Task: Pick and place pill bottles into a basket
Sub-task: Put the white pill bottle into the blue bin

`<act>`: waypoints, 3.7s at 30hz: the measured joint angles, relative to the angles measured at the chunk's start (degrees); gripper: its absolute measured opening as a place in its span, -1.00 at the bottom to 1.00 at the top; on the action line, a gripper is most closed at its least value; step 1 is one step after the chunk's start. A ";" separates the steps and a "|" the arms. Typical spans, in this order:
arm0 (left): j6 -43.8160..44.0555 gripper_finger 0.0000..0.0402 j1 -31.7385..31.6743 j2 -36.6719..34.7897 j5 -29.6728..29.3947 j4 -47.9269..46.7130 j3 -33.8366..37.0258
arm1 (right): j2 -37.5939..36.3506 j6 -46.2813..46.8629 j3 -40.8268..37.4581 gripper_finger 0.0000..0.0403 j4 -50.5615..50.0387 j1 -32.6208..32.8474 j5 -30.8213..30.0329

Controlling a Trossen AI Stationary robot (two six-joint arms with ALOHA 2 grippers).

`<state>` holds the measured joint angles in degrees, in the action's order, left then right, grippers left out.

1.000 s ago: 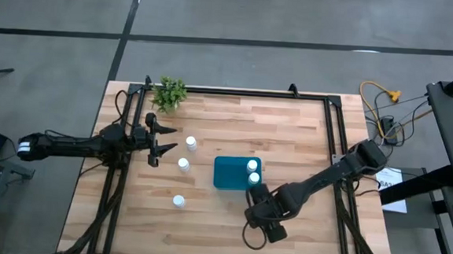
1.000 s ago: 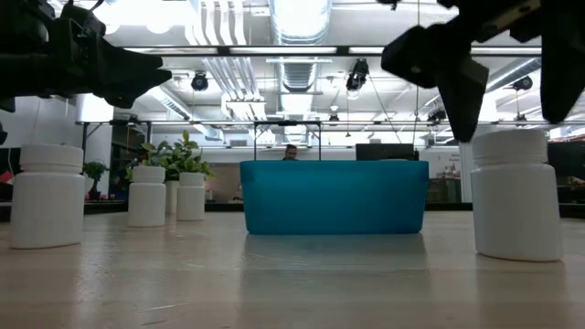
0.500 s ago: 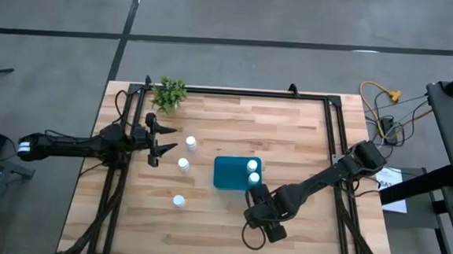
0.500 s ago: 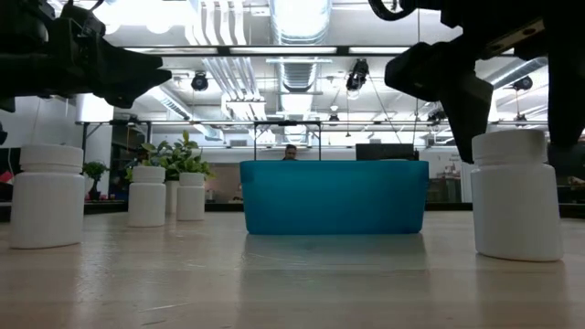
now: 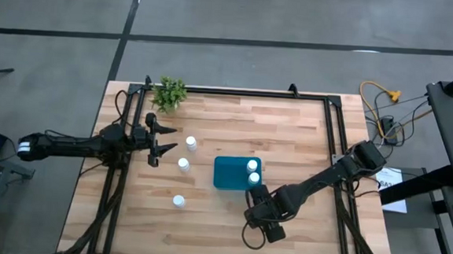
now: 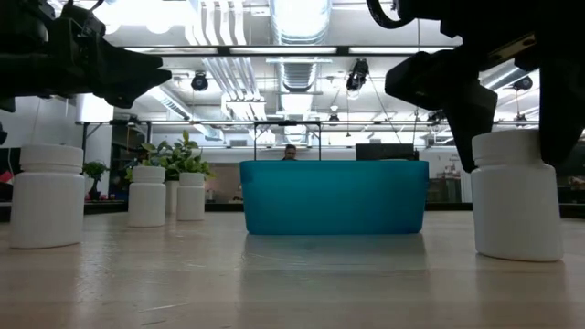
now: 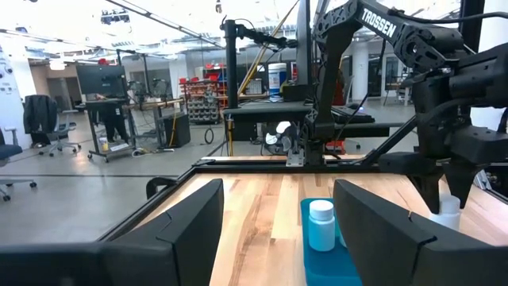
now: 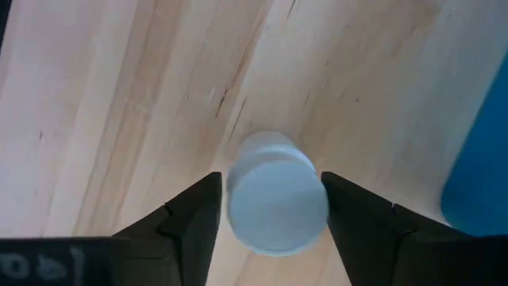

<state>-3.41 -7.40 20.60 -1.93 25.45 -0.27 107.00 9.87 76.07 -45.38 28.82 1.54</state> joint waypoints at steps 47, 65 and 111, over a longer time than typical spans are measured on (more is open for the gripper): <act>0.01 0.10 0.00 0.00 0.00 0.00 0.00 | -0.44 -4.70 20.00 -0.25 -15.26 -12.61 -0.24; -0.01 0.10 -0.01 0.00 0.01 0.01 0.00 | -0.35 -10.36 20.33 -0.25 -15.26 -23.47 -2.48; -0.01 0.10 0.00 0.00 0.00 0.00 0.00 | 7.58 -13.22 15.42 -0.25 -8.11 -27.35 -2.63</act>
<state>-3.42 -7.40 20.60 -1.93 25.45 -0.27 114.59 -3.36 91.49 -53.48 1.46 -1.09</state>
